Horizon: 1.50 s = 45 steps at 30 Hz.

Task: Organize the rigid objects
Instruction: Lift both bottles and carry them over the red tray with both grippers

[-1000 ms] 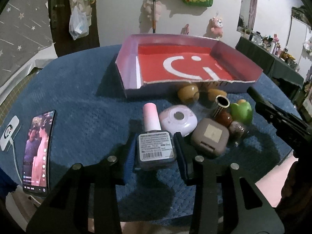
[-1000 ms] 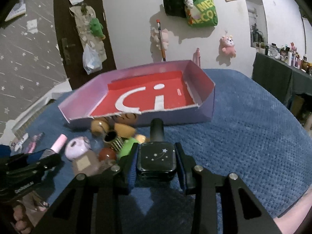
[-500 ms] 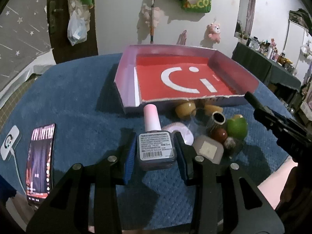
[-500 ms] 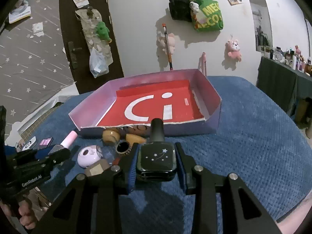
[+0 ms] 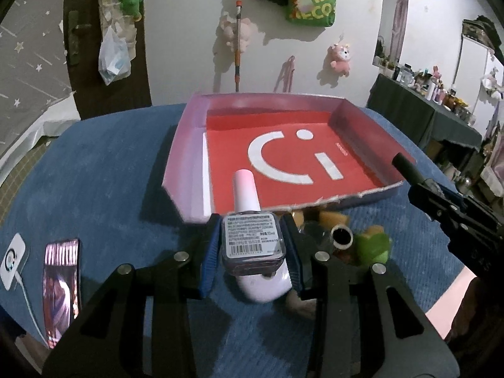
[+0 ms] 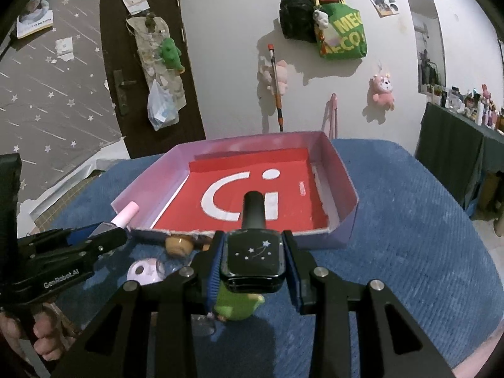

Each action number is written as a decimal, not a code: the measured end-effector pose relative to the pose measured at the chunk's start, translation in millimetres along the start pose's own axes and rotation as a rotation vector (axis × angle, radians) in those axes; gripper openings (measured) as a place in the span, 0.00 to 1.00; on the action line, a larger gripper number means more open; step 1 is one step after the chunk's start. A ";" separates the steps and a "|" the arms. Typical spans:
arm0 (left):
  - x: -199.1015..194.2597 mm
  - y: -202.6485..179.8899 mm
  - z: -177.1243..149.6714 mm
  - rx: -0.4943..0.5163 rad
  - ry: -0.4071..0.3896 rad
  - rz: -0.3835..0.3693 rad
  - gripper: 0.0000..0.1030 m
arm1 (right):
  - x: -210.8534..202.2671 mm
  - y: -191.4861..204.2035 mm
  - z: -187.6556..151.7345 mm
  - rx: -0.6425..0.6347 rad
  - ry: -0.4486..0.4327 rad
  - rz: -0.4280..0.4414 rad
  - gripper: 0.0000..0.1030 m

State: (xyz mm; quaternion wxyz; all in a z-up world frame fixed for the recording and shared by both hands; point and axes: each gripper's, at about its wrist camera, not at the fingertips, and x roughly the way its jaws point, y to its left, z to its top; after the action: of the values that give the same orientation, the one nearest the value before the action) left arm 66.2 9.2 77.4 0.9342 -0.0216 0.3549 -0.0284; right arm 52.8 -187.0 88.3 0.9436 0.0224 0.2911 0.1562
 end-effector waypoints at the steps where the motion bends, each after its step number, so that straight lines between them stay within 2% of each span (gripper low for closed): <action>1: 2.0 -1.4 4.9 0.001 -0.002 -0.002 0.34 | 0.7 -1.1 3.7 -0.003 0.000 0.000 0.36; 14: 32.4 -4.0 58.1 -0.002 0.002 0.008 0.34 | 37.2 -13.6 54.4 -0.039 0.032 0.005 0.36; 20: 57.0 -2.3 77.4 0.004 0.040 0.025 0.34 | 63.3 -18.2 69.5 -0.046 0.067 0.003 0.36; 34: 115.7 -1.7 99.7 0.002 0.124 0.047 0.34 | 136.1 -17.8 88.0 -0.078 0.148 -0.045 0.36; 45: 154.0 8.1 104.2 -0.016 0.195 0.059 0.34 | 174.7 -30.6 91.4 -0.071 0.199 -0.141 0.36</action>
State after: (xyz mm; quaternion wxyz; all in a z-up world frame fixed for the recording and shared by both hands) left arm 250.7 8.9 52.8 0.8955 -0.0159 0.4448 0.0000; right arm 248.9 -157.8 65.3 0.9189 -0.0469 0.3784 0.1013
